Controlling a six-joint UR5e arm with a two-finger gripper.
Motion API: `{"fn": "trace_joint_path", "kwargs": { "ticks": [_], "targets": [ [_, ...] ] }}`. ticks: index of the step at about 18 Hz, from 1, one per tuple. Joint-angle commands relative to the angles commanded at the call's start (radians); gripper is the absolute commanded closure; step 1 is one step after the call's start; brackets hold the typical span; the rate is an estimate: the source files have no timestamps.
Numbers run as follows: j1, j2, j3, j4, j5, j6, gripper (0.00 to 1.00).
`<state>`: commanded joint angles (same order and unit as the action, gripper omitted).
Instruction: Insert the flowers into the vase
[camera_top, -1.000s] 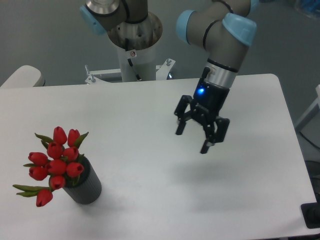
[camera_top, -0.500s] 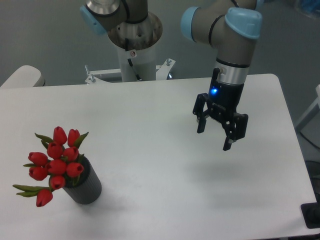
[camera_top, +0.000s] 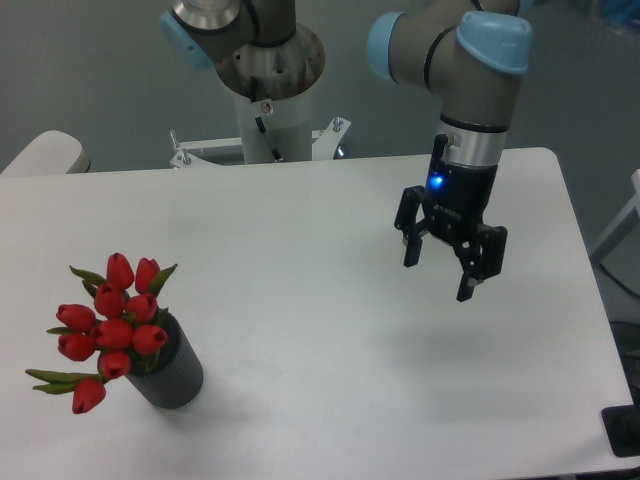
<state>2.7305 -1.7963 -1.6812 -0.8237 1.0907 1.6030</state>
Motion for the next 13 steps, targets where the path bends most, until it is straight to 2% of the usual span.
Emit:
{"fn": "trace_joint_path", "kwargs": {
  "ticks": [13],
  "targets": [
    [-0.017, -0.003, 0.015, -0.002, 0.003, -0.009, 0.00]
  ]
}}
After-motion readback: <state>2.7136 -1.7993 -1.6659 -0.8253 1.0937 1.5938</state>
